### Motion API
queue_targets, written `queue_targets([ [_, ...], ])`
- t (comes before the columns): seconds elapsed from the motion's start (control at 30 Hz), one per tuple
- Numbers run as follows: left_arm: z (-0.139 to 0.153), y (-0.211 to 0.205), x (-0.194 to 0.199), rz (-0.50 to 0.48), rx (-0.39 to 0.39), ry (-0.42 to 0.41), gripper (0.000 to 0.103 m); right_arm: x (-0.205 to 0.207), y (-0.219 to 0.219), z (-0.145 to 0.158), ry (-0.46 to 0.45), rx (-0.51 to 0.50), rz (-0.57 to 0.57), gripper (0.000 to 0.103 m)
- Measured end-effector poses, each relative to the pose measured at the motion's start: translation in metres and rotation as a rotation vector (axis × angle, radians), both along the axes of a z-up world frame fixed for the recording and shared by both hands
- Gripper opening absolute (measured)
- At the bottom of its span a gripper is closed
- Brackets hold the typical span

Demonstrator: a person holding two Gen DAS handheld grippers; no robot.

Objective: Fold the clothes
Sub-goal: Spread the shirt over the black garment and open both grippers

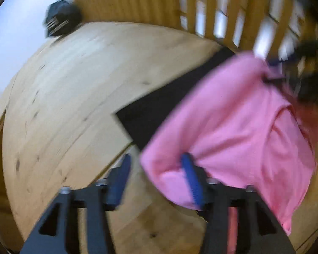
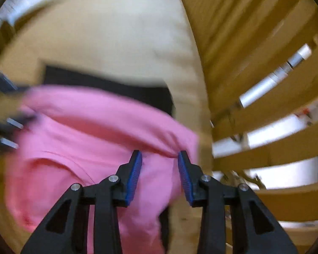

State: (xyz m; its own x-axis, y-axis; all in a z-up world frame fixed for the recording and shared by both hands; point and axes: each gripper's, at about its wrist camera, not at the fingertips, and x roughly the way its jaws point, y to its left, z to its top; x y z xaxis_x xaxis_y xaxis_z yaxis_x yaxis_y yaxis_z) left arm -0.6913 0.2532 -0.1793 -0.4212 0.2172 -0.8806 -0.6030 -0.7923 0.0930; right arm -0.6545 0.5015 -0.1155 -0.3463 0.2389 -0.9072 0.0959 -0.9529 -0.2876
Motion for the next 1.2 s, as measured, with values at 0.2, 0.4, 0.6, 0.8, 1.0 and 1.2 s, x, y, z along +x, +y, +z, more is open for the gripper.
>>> queue_targets([
  [0.2, 0.033, -0.009, 0.048, -0.111, 0.025, 0.032, 0.053, 0.049, -0.018, 0.035, 0.143, 0.104, 0.106, 0.036],
  [0.4, 0.030, 0.000, 0.105, -0.275, 0.033, -0.036, 0.054, 0.120, -0.005, 0.035, 0.116, 0.043, 0.110, 0.040],
  [0.6, 0.010, 0.019, 0.104, -0.276, -0.019, -0.078, 0.054, 0.112, 0.020, 0.015, 0.069, -0.089, 0.010, 0.041],
  [0.8, -0.002, 0.018, 0.085, -0.255, -0.026, -0.121, 0.065, 0.099, 0.013, -0.009, 0.037, -0.117, 0.047, 0.006],
  [1.0, -0.005, 0.007, 0.072, -0.227, 0.043, -0.155, 0.069, 0.113, 0.008, -0.009, -0.032, 0.055, 0.102, 0.004],
  [1.2, -0.003, 0.011, 0.066, -0.231, 0.026, -0.158, 0.069, 0.123, 0.025, 0.015, 0.050, -0.043, 0.018, 0.036],
])
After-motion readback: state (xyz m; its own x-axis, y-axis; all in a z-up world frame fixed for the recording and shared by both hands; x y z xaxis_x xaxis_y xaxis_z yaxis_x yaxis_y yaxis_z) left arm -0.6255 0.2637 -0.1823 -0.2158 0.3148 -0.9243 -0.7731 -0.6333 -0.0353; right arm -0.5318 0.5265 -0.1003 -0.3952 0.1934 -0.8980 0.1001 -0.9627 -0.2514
